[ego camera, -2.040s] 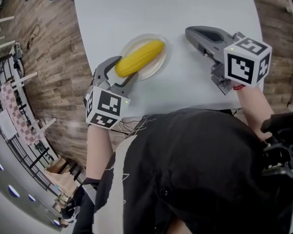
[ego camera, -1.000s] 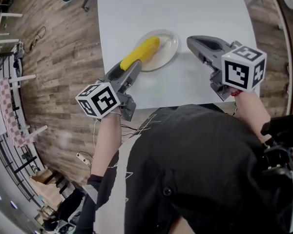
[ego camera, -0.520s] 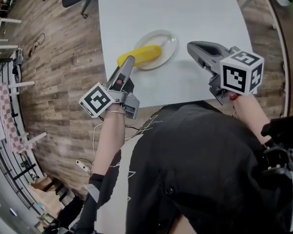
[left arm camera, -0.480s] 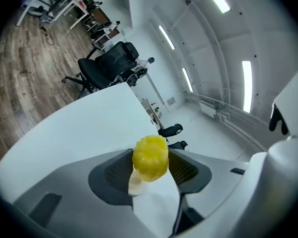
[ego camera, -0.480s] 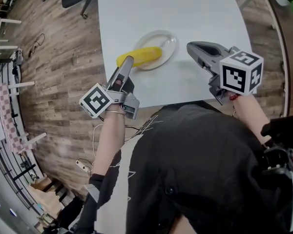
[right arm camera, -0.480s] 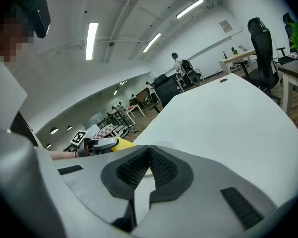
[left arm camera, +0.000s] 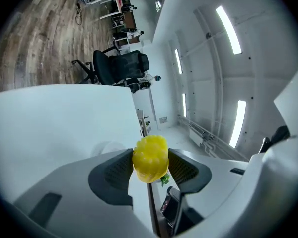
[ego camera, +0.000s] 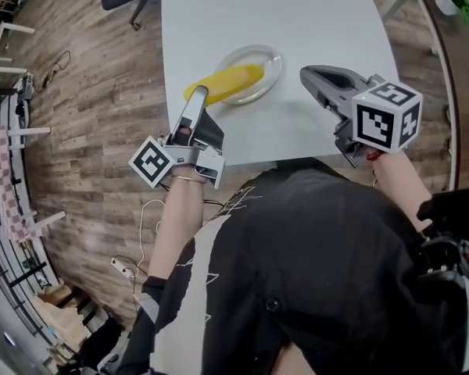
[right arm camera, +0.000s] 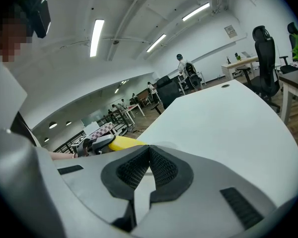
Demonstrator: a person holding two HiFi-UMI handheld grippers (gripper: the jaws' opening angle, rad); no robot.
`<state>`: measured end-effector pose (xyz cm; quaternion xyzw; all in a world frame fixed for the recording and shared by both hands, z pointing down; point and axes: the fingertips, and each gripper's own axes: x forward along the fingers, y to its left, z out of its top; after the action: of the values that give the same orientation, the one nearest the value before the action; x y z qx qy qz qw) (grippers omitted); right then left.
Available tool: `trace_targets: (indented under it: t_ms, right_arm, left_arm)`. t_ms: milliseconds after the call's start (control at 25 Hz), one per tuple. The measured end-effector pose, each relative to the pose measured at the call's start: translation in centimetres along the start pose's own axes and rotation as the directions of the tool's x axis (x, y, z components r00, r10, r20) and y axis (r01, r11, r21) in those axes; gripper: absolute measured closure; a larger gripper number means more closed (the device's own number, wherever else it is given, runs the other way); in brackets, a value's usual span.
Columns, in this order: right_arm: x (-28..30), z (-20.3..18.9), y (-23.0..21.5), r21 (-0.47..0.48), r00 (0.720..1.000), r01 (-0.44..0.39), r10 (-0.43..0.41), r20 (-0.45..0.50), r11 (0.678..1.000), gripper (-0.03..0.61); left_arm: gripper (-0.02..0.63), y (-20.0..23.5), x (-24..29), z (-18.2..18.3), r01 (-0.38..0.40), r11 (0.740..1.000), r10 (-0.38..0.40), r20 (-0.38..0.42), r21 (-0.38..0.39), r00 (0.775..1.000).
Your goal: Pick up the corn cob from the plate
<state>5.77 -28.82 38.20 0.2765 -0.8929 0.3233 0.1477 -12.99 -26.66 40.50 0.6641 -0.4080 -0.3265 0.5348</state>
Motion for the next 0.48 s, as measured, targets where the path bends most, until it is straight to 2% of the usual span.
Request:
trace_targets:
  t_ms: [240, 480]
  right_arm:
    - [-0.2, -0.9, 3.6, -0.03, 1.0, 0.013, -0.012, 0.01, 0.999, 0.563]
    - [0.1, -1.0, 4.8, -0.048, 1.0, 0.007, -0.006, 0.021, 0.999, 0.563]
  left_arm:
    - [0.387, -2.2, -3.5, 0.5, 0.091, 0.995, -0.089, 0.04, -0.036, 0.995]
    - [0.387, -3.9, -4.6, 0.5, 0.144, 0.989, -0.141, 0.071, -0.038, 0.987]
